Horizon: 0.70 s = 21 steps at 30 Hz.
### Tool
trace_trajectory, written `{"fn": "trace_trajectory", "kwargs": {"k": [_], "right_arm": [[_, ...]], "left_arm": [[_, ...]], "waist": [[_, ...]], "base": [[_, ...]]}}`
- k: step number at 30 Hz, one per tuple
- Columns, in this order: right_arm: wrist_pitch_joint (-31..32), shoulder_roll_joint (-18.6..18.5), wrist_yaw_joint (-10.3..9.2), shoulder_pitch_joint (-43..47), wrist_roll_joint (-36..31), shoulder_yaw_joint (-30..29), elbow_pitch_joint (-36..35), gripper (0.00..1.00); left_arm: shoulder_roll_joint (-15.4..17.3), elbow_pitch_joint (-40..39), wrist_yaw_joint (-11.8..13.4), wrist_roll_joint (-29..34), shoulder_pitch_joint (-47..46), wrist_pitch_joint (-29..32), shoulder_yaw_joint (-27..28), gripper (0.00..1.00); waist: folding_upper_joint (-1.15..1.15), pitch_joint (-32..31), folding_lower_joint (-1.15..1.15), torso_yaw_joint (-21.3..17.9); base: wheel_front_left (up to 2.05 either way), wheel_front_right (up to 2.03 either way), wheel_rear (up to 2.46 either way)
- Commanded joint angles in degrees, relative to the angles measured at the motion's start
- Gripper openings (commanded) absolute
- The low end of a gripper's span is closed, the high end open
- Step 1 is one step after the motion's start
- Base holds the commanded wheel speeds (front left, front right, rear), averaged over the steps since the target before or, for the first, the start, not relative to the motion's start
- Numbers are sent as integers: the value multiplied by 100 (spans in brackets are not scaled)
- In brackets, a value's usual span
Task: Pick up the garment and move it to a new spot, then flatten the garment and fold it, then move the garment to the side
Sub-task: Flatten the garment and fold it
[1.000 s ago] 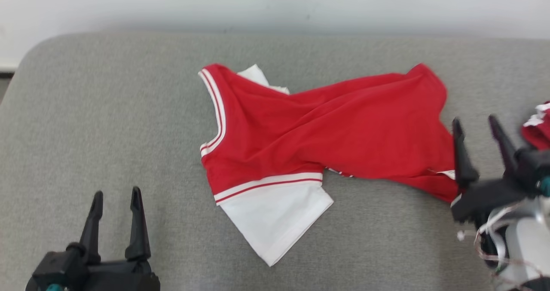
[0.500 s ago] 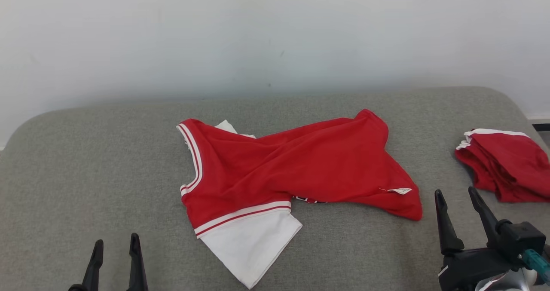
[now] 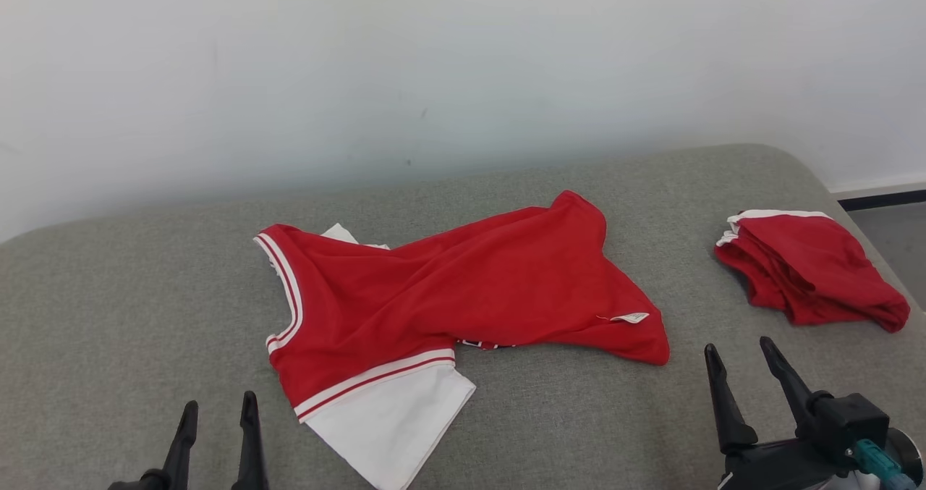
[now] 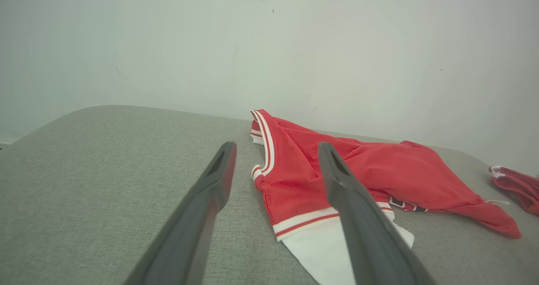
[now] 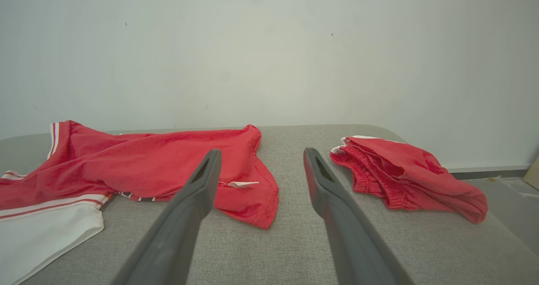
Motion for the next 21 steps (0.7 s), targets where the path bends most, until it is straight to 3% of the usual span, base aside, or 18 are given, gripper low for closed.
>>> {"fn": "trace_trajectory", "kwargs": {"k": [1, 21], "right_arm": [[-19, -6, -14, -3, -37, 49, -1, 100], [-118, 42, -15, -245, -139, 228, 292, 100]], "left_arm": [[1, 21, -3, 5, -76, -2, 24, 100], [1, -25, 75, -11, 118, -2, 45, 100]], "waist": [[0, 16, 0, -45], [0, 72, 0, -26]], "base": [[0, 0, 0], [0, 0, 0]]}}
